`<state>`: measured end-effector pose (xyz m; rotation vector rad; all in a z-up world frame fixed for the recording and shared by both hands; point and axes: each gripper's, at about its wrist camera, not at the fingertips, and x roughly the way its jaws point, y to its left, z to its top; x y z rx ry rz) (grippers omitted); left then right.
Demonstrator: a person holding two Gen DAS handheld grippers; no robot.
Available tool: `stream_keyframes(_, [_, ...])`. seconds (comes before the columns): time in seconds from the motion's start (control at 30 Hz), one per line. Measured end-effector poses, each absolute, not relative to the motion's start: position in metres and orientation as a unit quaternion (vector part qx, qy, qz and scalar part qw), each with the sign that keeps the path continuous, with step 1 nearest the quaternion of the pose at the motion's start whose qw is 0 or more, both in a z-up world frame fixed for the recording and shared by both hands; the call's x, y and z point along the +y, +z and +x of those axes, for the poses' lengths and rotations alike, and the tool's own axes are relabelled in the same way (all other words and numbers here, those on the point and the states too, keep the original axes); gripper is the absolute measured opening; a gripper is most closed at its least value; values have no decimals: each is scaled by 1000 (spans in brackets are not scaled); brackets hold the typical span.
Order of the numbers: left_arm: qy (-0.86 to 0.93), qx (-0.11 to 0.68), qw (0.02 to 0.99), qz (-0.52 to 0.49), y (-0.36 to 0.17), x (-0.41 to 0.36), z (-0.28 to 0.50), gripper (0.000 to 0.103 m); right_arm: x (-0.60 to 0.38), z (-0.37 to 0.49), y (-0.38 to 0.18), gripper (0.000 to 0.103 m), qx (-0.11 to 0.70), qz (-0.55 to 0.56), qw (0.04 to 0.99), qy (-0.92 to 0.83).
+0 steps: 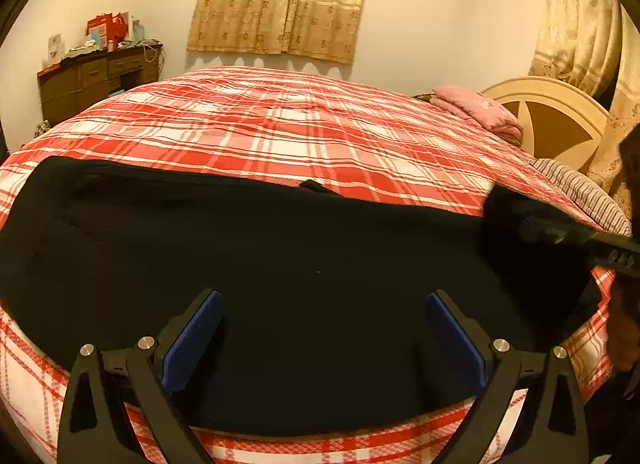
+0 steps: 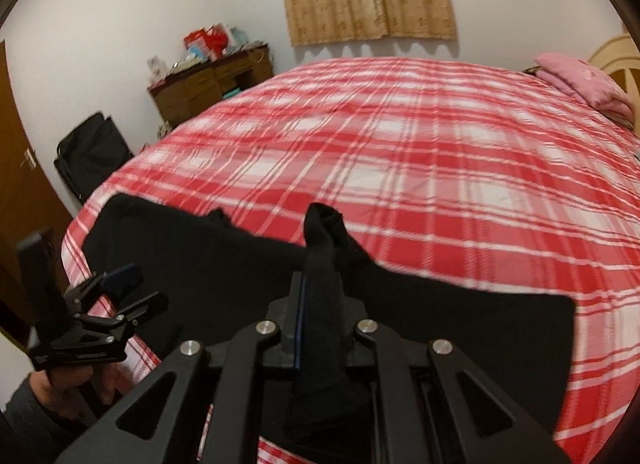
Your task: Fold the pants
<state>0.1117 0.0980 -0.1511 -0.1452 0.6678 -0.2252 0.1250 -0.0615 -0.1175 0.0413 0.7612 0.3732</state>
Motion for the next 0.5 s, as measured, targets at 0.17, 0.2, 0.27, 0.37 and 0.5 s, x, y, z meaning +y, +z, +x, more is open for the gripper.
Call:
stream_keyframes(0.17, [-136, 328, 932, -69, -148, 87, 107, 102, -45, 130, -142, 20, 395, 4, 896, 201])
stream_keyframes(0.2, [-141, 328, 932, -69, -147, 85, 107, 102, -47, 130, -144, 27, 400, 8, 893, 206])
stream_keyframes(0.27, [-158, 328, 929, -73, -144, 78, 107, 102, -55, 128, -142, 68, 407, 27, 886, 221])
stream_keyframes(0.37, [-194, 332, 919, -85, -140, 63, 112, 102, -78, 111, -125, 69, 388, 46, 892, 226])
stream_keyframes(0.5, [-237, 346, 901, -110, -136, 38, 125, 102, -117, 92, -113, 69, 381, 47, 903, 193])
